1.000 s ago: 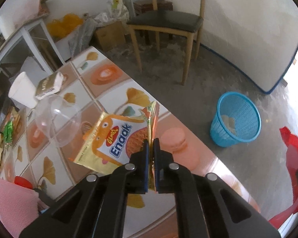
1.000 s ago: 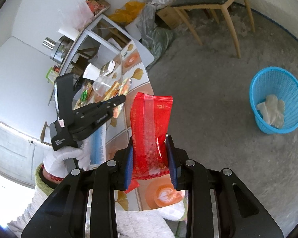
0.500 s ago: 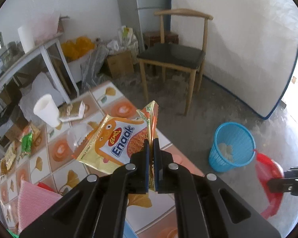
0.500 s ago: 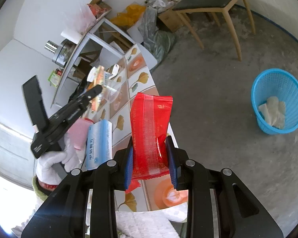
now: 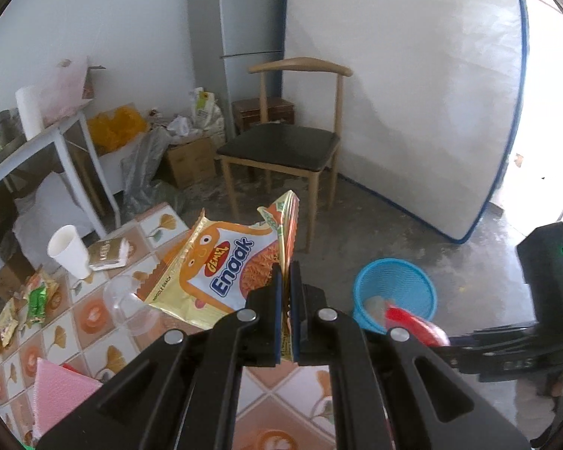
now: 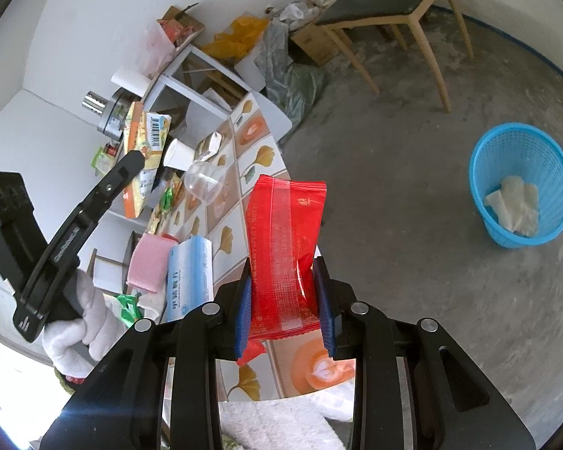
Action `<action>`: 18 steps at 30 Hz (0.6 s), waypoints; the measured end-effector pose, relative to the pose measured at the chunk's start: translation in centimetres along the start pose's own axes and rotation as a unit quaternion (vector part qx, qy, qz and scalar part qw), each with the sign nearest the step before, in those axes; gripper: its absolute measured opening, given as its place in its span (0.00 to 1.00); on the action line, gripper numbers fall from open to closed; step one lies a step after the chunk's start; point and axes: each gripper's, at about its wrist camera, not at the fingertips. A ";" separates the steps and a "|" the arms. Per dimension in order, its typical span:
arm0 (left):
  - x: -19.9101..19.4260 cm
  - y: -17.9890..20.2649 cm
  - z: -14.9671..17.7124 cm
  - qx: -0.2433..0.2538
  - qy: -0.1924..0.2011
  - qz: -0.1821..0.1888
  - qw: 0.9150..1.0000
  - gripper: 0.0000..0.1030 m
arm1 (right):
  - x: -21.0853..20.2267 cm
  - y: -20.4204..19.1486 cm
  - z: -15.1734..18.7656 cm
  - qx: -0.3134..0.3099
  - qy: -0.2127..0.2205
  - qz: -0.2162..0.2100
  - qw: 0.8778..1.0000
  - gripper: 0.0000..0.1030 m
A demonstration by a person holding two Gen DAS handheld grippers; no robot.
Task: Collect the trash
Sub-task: 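Carry both wrappers to the blue wastebasket and open both grippers over it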
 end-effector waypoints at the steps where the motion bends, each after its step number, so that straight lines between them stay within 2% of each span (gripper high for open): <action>1: 0.0 0.1 0.0 -0.001 0.000 0.005 1.000 0.03 | -0.1 0.1 0.0 0.001 0.001 0.000 1.000 0.27; 7: 0.4 1.1 -0.1 -0.013 -0.006 0.046 0.999 0.03 | -0.8 1.5 0.0 0.020 0.012 0.001 1.000 0.27; 11: 1.7 1.5 -0.2 -0.034 -0.029 0.086 0.995 0.03 | -1.7 3.1 0.0 0.044 0.027 0.001 0.999 0.27; 14: 3.5 1.3 -0.1 -0.066 -0.057 0.130 0.988 0.03 | -2.6 4.8 -0.1 0.071 0.044 0.004 0.996 0.27; 18: 7.5 1.9 -0.1 -0.115 -0.115 0.200 0.966 0.03 | -3.7 7.7 -0.3 0.117 0.068 0.007 0.991 0.27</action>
Point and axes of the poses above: each gripper's, at about its wrist camera, not at the fingertips, and x roughly the way its jaws point, y to its right, z to its underside, and after that the axes turned 3 degrees about -y, right-handed
